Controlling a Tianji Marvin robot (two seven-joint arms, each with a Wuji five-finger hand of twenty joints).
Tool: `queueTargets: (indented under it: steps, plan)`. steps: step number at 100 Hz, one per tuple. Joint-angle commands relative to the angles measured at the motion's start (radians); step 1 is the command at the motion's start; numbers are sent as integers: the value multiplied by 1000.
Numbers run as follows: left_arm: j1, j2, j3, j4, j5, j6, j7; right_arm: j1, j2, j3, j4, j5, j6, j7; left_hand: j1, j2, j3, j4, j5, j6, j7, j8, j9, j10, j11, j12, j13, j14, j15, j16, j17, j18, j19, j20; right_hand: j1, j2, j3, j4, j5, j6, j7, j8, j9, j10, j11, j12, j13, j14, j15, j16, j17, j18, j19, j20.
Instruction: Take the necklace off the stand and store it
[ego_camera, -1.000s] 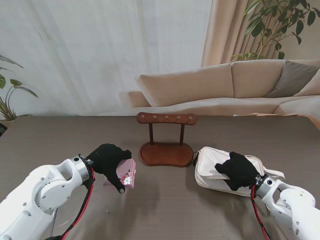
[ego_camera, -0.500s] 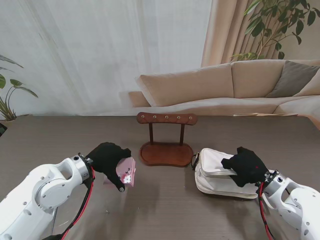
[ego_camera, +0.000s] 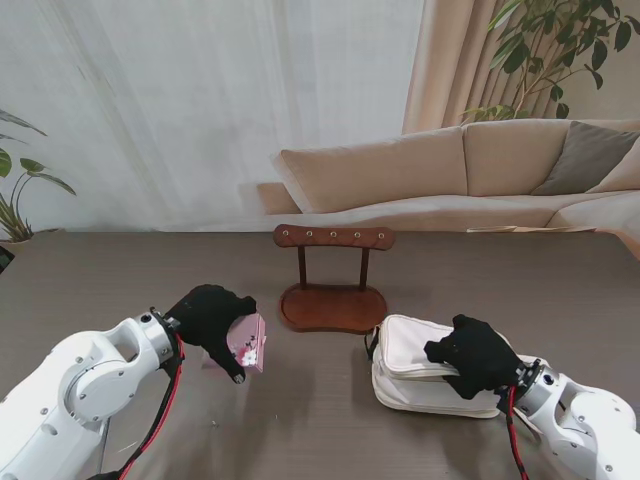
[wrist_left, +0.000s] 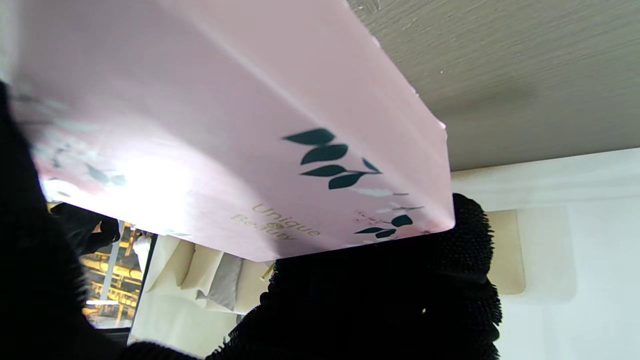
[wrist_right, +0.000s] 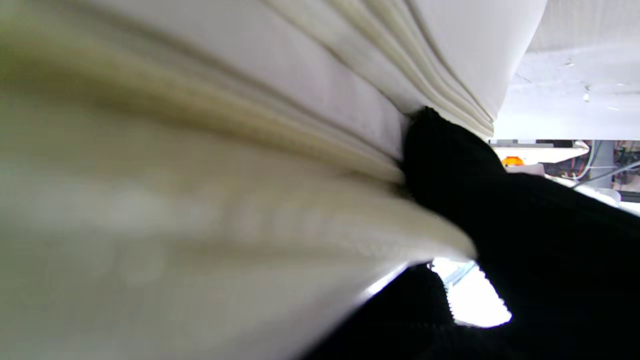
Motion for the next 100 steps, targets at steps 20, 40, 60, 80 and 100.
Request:
queueTargets:
  steps: [20,40,60,80,100]
  plan:
    - [13,-4,-9,-14,4,6,-13,-9,-18,-45,-57,10,5,-1,490,166,554,81,99,-186,456,62,69,-91,77,39,49,-5,86,28,5,-70,24,13,76,38,171,47,83,-219,176,50,72,10,31,12,6,-93,28,6,404,-4,32,42]
    - [32,-3,-28,-24,12,6,-13,18,-25,-113,-52,33,59,-9,490,166,554,81,98,-187,455,62,69,-91,77,39,49,-6,85,28,5,-70,24,13,78,36,170,46,81,-214,177,43,72,12,30,10,6,-86,29,6,402,1,29,44]
    - [52,-4,-48,-35,18,7,-10,32,-39,-163,-73,71,125,1,490,166,555,81,99,-187,455,63,69,-90,77,39,49,-6,85,28,5,-70,24,13,82,33,171,48,79,-209,176,38,72,14,29,8,6,-81,31,6,402,4,29,44]
    - [66,-3,-62,-43,22,6,-13,52,-50,-212,-74,106,180,11,490,166,554,81,98,-186,454,63,69,-90,76,39,49,-6,86,28,5,-68,24,13,84,33,169,49,81,-206,175,30,73,17,28,6,6,-79,31,6,401,7,28,45]
    - [74,-4,-70,-50,23,8,-14,62,-56,-250,-76,123,208,4,490,167,554,81,98,-186,454,63,69,-90,77,39,50,-6,86,28,5,-68,24,13,84,33,168,50,82,-203,176,27,74,20,28,5,6,-77,34,7,399,10,28,45]
